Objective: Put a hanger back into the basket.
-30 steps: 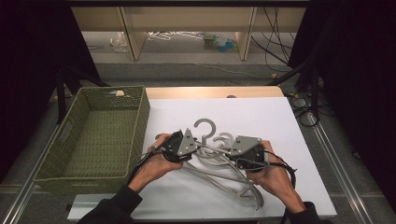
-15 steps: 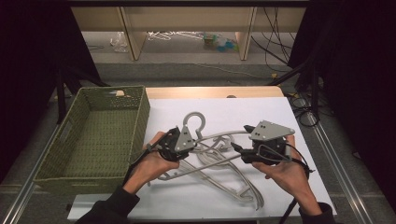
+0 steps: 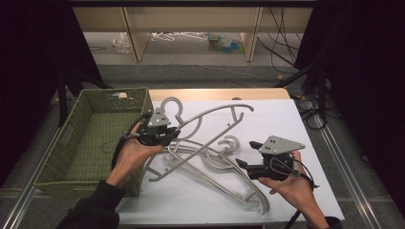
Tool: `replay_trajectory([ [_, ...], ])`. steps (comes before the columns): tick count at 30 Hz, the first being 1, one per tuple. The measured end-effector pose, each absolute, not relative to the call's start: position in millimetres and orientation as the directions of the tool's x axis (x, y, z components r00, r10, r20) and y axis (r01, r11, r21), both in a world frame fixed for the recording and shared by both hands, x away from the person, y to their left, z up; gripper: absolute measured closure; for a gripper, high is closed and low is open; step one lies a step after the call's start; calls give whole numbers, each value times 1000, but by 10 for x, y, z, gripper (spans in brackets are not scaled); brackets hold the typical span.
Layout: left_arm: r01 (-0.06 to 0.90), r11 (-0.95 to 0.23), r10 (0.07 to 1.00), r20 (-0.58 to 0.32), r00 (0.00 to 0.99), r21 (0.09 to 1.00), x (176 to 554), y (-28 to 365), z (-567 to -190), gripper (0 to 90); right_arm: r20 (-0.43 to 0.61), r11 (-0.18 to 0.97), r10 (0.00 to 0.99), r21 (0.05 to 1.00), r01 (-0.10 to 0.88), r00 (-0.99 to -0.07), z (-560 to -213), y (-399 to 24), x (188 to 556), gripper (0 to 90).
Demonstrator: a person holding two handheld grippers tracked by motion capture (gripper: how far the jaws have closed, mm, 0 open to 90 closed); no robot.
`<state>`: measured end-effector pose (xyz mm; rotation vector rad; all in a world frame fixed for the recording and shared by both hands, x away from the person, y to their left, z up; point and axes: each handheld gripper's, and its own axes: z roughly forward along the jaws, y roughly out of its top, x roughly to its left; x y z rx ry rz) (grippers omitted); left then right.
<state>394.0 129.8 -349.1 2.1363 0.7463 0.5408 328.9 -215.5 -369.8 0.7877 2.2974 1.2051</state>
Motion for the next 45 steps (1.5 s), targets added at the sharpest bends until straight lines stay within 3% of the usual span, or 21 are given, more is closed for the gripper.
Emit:
replay_trajectory([
  [13, 381, -304, 660, -95, 746, 873, 3920, 1570, -3104, 820, -74, 457, 657, 831, 318, -750, -3887, -2196, 3314, 297],
  [19, 364, -282, 673, -87, 735, 888, 3879, 1782, -2799, 820, -69, 466, 650, 823, 324, -757, -3943, -2187, 3313, 296],
  [24, 349, -262, 734, -49, 677, 900, 3900, 2115, -2593, 820, -61, 462, 650, 823, 331, -757, -3957, -2188, 3303, 289],
  [34, 364, -237, 822, -14, 570, 901, 4001, 2697, -2679, 820, -56, 462, 653, 819, 339, -755, -3994, -2202, 3312, 279],
  [45, 395, -269, 901, 84, 425, 879, 4139, 3343, -2834, 820, -43, 464, 650, 813, 351, -759, -4026, -2183, 3319, 272],
])
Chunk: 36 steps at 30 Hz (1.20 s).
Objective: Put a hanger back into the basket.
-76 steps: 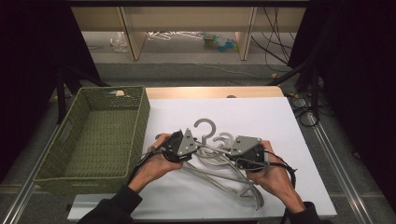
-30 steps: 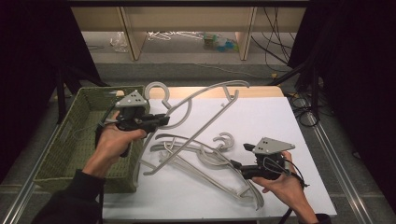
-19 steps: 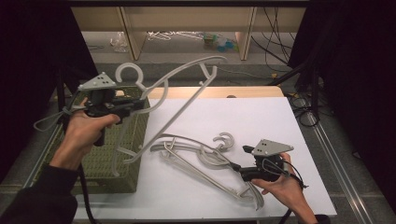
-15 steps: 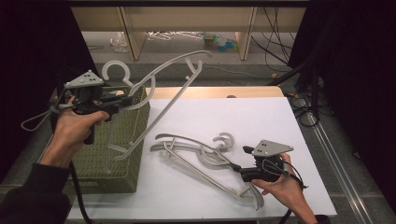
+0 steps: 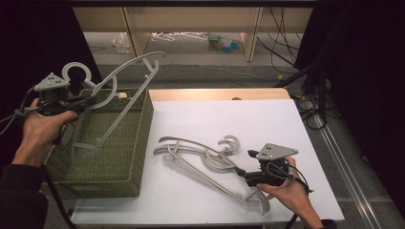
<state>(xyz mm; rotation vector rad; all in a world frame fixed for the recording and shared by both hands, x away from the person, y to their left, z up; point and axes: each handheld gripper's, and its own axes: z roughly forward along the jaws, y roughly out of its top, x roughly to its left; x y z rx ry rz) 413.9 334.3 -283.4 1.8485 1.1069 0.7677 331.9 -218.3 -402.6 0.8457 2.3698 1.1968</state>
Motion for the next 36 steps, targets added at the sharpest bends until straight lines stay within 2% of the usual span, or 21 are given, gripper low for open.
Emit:
replay_trajectory([
  [9, 410, -299, 915, 138, 379, 862, 4155, 3677, -3067, 820, -38, 465, 653, 809, 360, -757, -4041, -2182, 3324, 269],
  [16, 446, -311, 921, 150, 359, 839, 4151, 3793, -3264, 819, -40, 475, 642, 804, 357, -766, -4063, -2167, 3330, 257],
  [23, 481, -347, 915, 178, 362, 805, 4141, 3815, -3437, 818, -36, 473, 642, 805, 358, -766, -4069, -2168, 3337, 257],
  [28, 535, -394, 906, 218, 362, 748, 4153, 3818, -3519, 818, -33, 473, 643, 803, 363, -765, -4075, -2168, 3340, 256],
  [36, 581, -378, 914, 192, 357, 721, 4193, 3799, -3704, 816, -32, 478, 638, 800, 363, -769, -4081, -2162, 3345, 247],
])
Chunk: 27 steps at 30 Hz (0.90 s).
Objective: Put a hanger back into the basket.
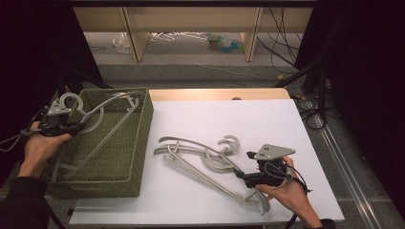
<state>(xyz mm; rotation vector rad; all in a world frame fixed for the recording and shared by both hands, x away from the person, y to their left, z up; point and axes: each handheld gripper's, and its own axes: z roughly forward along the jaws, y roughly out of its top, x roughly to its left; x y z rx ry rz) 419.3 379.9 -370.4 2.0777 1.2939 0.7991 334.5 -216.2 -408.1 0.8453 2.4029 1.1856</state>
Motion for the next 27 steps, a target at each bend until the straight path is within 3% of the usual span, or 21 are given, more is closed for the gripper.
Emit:
replay_trajectory([
  [21, 683, -381, 921, 196, 336, 623, 4373, 3691, -4102, 790, -21, 479, 638, 794, 375, -770, -4102, -2153, 3335, 244],
  [24, 698, -345, 936, 175, 305, 628, 4354, 3725, -4109, 747, -26, 482, 632, 795, 367, -774, -4103, -2151, 3337, 244],
  [25, 693, -333, 941, 177, 289, 640, 4328, 3728, -4083, 650, -20, 478, 639, 793, 377, -769, -4100, -2148, 3334, 244],
  [27, 669, -297, 952, 160, 259, 681, 4280, 3731, -4013, 587, -20, 481, 637, 791, 377, -771, -4105, -2150, 3336, 244],
])
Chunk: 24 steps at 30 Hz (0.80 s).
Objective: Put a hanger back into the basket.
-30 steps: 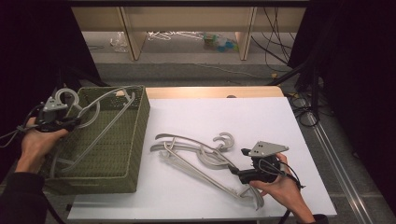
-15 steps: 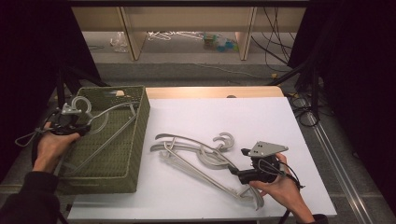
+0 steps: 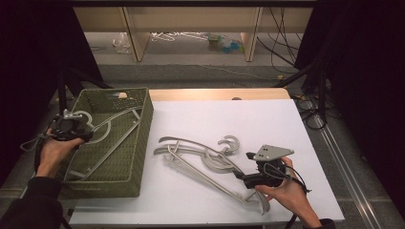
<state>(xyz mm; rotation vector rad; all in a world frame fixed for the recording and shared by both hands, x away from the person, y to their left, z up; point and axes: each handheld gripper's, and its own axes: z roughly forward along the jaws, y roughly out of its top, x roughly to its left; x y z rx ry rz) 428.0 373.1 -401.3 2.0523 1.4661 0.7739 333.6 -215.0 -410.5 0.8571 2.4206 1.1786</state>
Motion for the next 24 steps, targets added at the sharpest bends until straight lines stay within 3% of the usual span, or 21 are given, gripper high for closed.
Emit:
replay_trajectory([
  [5, 605, -228, 965, 96, 243, 763, 4096, 3688, -3806, 450, -28, 479, 639, 796, 369, -769, -4103, -2157, 3342, 243],
  [11, 532, -257, 949, 107, 296, 807, 3786, 3409, -3572, 356, -22, 475, 642, 796, 376, -766, -4113, -2166, 3344, 243],
  [17, 448, -197, 918, 4, 397, 872, 3475, 2947, -3579, 318, -24, 471, 640, 801, 368, -768, -4118, -2192, 3339, 241],
  [24, 375, -200, 840, -38, 541, 905, 3256, 2430, -3705, 287, -19, 466, 645, 802, 374, -764, -4137, -2214, 3345, 237],
])
